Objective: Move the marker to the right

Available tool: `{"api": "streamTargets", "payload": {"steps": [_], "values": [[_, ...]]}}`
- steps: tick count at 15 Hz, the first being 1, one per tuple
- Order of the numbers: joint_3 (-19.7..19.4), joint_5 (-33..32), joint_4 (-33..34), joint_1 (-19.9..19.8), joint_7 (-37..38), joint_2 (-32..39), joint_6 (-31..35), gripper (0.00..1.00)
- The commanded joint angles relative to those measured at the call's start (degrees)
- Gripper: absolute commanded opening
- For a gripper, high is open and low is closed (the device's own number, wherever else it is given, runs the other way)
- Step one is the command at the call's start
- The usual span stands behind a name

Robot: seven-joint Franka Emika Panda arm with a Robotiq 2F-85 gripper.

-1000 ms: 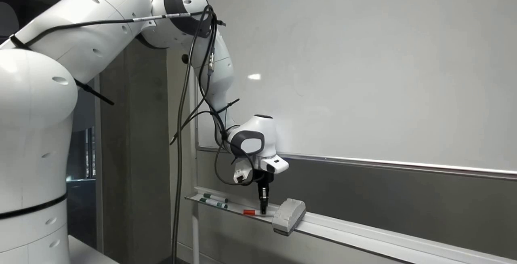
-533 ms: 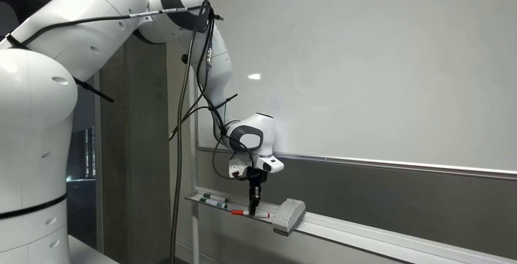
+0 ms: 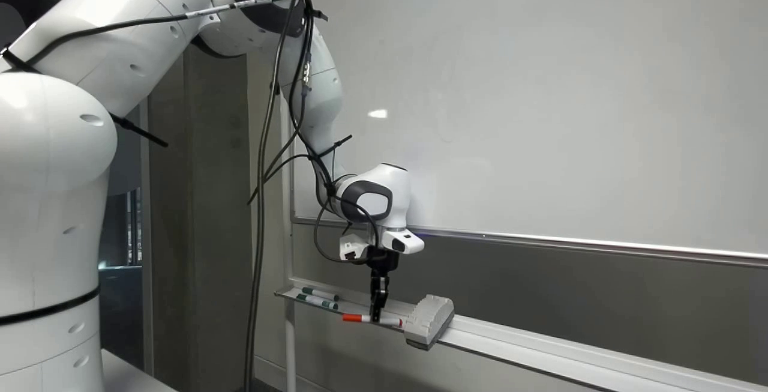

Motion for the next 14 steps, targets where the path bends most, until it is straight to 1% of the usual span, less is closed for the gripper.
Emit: {"api": "streamTargets", "payload": {"steps": [1, 7, 14], "values": [[-1.5, -1.8, -4.9, 0.6, 0.2, -5.1, -1.5, 0.05], [-1.7, -3.7, -8.3, 0.5, -0.6, -10.6, -2.6, 0.05], [-2.4, -6.6, -9.9, 0.8, 0.4, -15.6, -5.3, 0.05]]}}
